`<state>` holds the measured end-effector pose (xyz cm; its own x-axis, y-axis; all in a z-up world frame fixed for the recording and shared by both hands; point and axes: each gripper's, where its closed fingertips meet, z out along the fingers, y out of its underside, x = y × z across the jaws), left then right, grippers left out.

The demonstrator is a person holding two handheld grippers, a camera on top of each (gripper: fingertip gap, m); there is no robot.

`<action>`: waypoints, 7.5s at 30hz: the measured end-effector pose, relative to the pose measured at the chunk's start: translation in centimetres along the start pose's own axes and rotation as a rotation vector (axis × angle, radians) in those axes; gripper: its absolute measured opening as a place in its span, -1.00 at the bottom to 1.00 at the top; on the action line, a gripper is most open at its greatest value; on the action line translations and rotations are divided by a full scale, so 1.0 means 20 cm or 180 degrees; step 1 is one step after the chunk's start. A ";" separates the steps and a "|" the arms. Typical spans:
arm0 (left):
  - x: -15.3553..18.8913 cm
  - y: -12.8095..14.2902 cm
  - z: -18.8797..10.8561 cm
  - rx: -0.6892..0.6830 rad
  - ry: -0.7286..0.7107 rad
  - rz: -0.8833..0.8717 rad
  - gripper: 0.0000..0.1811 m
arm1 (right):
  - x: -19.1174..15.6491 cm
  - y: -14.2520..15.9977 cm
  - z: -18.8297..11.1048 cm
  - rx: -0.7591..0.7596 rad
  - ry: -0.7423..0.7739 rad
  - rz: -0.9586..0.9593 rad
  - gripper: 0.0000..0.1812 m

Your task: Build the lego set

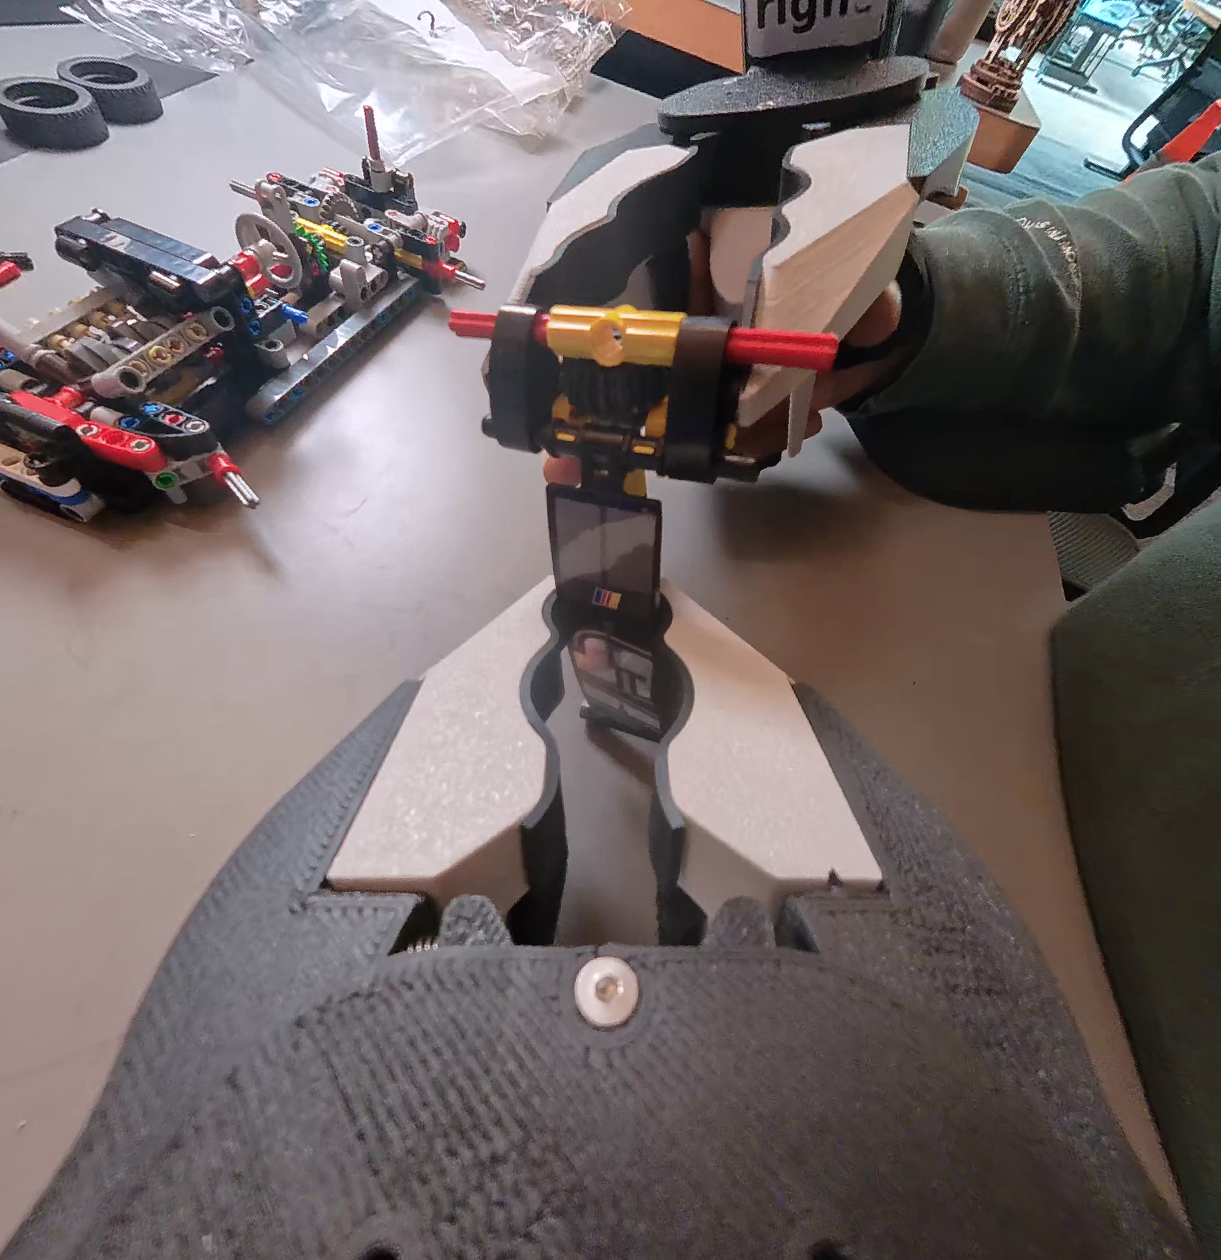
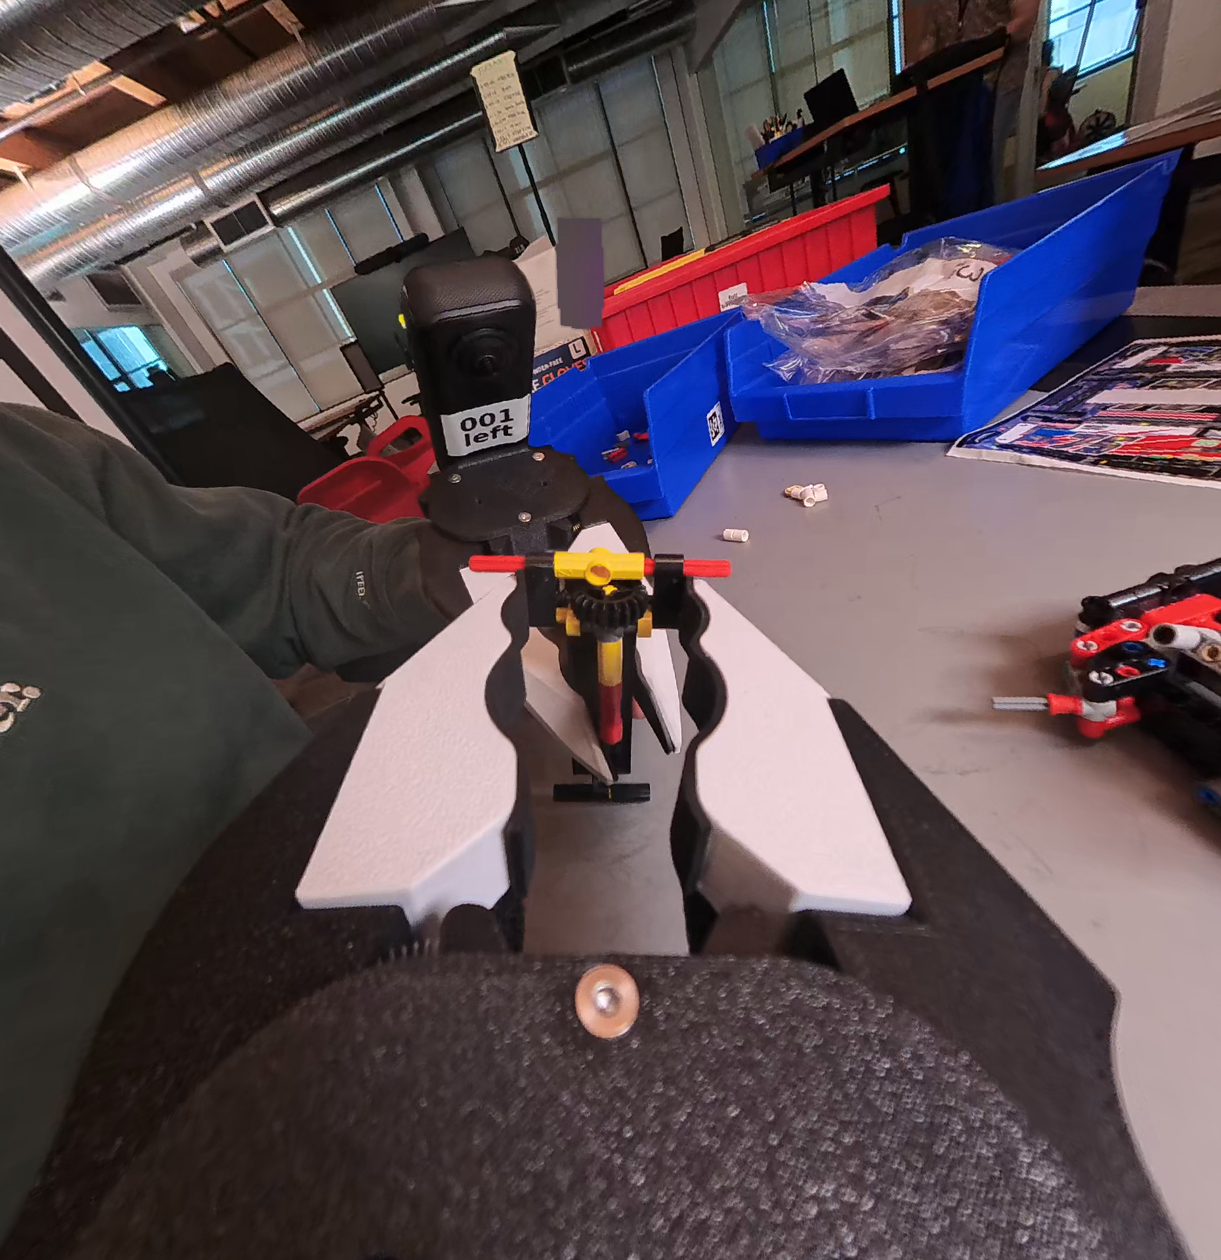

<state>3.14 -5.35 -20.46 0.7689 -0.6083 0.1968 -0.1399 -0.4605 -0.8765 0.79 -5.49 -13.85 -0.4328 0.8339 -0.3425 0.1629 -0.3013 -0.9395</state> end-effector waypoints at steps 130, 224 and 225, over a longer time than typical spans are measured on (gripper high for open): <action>-0.08 0.19 -0.07 -0.0520 0.0061 0.0974 -0.73 | 0.14 0.46 -0.01 -0.2047 -0.0266 -0.1828 -0.49; -0.04 0.09 -0.05 -0.0165 -0.0160 0.1662 -0.38 | 0.08 0.36 0.04 -0.1591 -0.0195 -0.1773 -0.29; -0.04 0.09 -0.04 -0.0176 -0.0158 0.1663 -0.38 | 0.08 0.35 0.04 -0.1583 -0.0193 -0.1773 -0.32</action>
<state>1.74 -6.31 -21.87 0.6164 -0.7351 -0.2823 -0.5442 -0.1384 -0.8275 0.59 -6.56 -21.10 -0.6142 0.7706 0.1701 0.2806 0.4146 -0.8657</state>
